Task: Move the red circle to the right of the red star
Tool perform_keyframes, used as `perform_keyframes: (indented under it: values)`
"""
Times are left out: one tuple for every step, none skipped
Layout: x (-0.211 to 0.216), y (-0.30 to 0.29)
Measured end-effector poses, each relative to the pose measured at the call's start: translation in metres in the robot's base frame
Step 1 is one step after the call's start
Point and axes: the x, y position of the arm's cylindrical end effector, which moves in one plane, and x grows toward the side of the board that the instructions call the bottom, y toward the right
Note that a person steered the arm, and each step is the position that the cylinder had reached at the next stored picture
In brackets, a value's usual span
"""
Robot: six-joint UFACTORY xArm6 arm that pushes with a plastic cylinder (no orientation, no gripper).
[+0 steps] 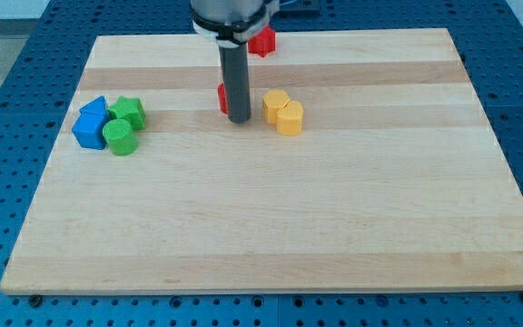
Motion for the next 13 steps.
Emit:
perform_keyframes:
  values:
    - [-0.007,-0.004]
    - [0.007,-0.037]
    - [-0.009,-0.053]
    - [-0.04,-0.01]
    - [-0.065,0.035]
    - [-0.079,0.056]
    - [-0.087,0.09]
    - [-0.082,0.108]
    - [-0.079,0.12]
    - [-0.106,0.122]
    - [-0.134,0.122]
    - [-0.135,0.143]
    - [-0.14,0.191]
